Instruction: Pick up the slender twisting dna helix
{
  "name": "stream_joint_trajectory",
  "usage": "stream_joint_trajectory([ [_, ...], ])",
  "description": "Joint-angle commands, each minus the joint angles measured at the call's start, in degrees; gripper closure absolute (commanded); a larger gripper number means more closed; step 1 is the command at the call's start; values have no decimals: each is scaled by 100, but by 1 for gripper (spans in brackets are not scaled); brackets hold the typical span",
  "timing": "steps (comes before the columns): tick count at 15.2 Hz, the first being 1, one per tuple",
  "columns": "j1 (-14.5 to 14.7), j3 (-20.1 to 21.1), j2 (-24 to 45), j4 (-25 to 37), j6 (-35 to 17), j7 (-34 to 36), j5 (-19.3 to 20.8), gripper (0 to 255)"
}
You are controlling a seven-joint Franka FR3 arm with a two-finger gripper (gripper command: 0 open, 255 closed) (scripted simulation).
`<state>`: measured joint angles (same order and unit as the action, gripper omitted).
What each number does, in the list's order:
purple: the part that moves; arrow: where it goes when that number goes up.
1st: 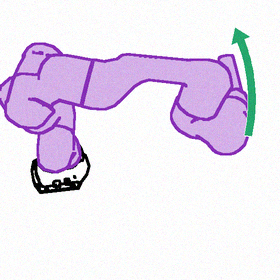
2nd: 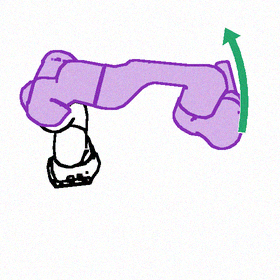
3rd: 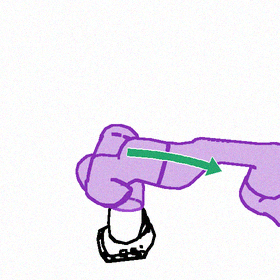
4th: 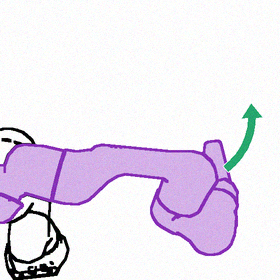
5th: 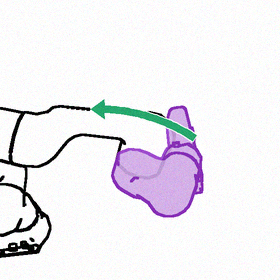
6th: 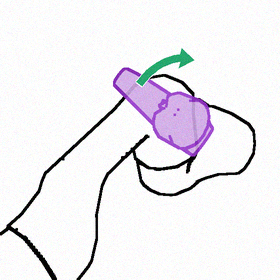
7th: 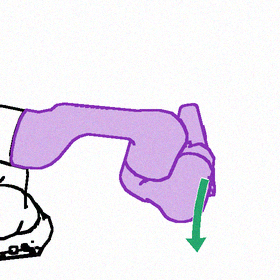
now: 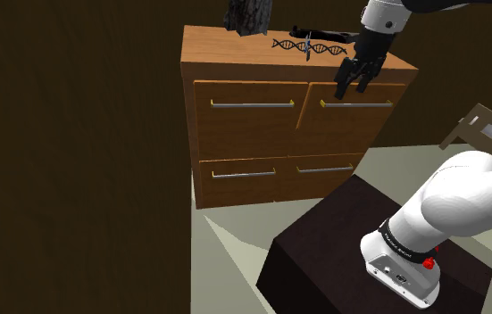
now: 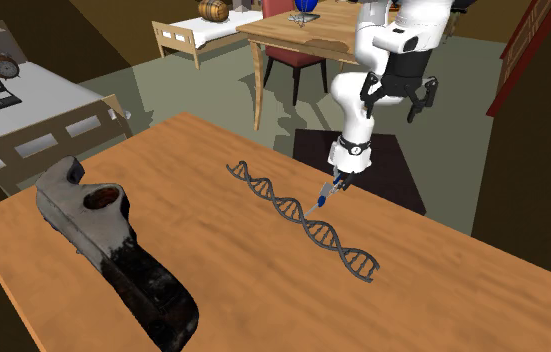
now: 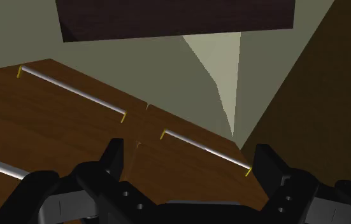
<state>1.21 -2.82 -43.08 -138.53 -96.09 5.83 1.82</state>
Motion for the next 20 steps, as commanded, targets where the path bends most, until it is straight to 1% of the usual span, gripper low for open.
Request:
stream_joint_trajectory([
  [1, 0, 0, 0, 0, 0, 0, 0, 0],
  [6, -4, -508, 765, 596, -202, -1089, 488, 0],
  [11, 51, -946, 1641, 1376, -390, -2142, 796, 0],
  [15, 105, -1242, 2405, 2127, -505, -2979, 899, 0],
  [20, 141, -1537, 3434, 3232, -569, -4027, 849, 0],
])
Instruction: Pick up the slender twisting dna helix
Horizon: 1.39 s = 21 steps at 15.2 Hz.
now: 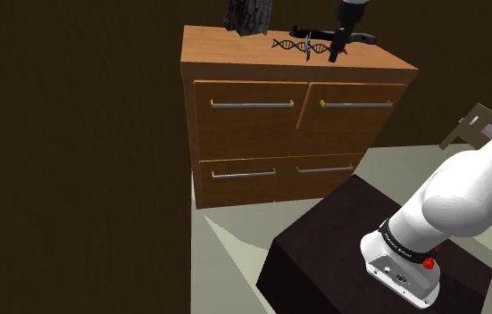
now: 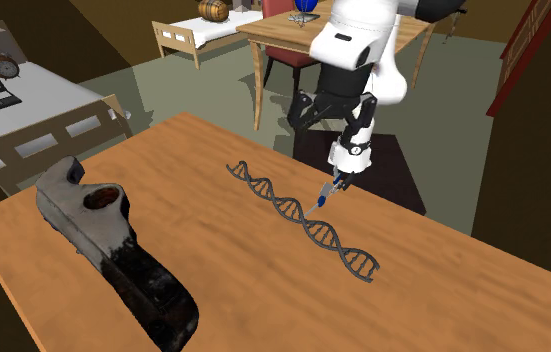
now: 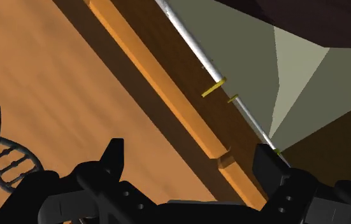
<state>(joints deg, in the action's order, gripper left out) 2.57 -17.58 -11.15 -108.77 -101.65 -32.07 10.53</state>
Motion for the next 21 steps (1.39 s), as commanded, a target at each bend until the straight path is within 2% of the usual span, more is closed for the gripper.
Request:
stream_joint_trajectory([
  [1, 4, -108, 458, 502, -12, -446, -55, 0],
  [6, -91, -263, 1604, 1891, 94, -1474, -307, 0],
  [11, -332, -267, 2770, 3489, 399, -2340, -614, 0],
  [20, -278, -251, 2619, 2694, -242, -2227, -541, 0],
  [21, -283, -254, 2618, 2706, -230, -2236, -542, 255],
])
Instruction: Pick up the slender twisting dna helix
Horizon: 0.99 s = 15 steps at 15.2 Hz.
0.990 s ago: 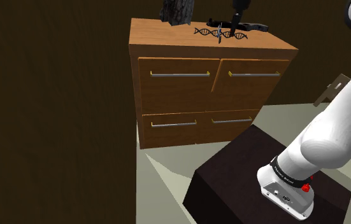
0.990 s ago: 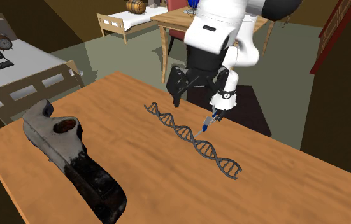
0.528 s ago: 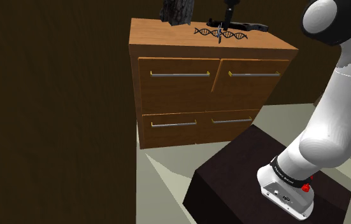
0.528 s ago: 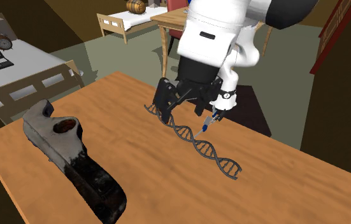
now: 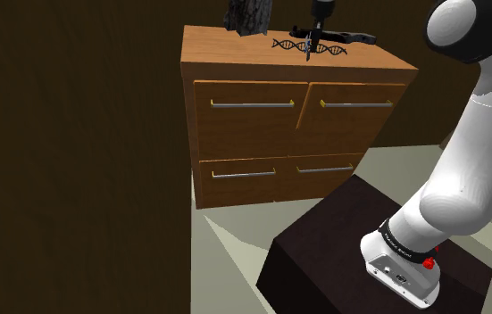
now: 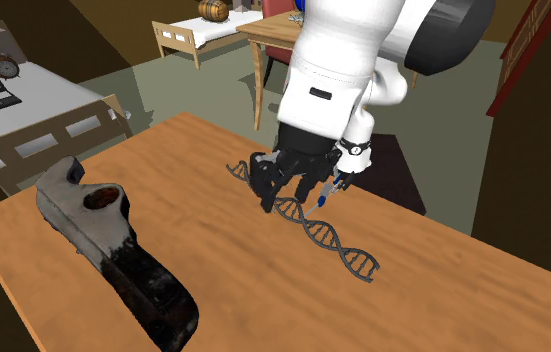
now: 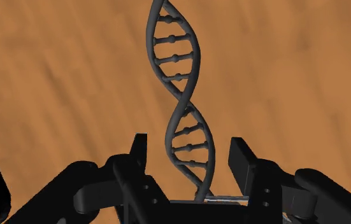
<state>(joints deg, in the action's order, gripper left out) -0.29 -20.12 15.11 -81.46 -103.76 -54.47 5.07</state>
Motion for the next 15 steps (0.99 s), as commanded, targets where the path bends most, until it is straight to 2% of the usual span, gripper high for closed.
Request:
stream_joint_trajectory([
  [1, 0, -1, -8, -22, -17, 0, 2, 255],
  [9, 7, 3, -6, -36, -30, 12, 5, 255],
  [15, -35, -5, 102, 578, 472, -75, -48, 255],
])
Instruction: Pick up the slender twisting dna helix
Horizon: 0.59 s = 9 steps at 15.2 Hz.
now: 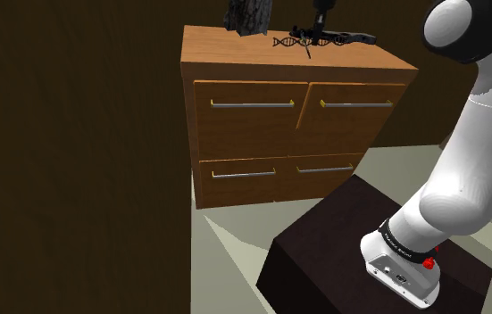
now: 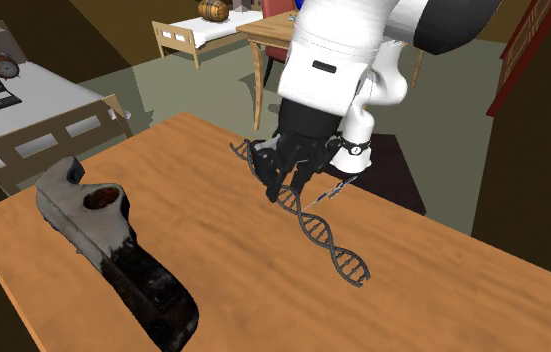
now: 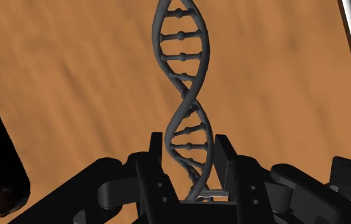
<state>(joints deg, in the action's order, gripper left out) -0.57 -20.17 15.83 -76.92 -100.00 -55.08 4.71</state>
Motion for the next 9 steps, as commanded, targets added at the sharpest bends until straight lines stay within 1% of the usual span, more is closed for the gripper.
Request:
stream_joint_trajectory([
  [1, -17, -1, 56, 237, 183, -30, -23, 255],
  [9, -135, -15, 364, 1311, 948, -173, -147, 255],
])
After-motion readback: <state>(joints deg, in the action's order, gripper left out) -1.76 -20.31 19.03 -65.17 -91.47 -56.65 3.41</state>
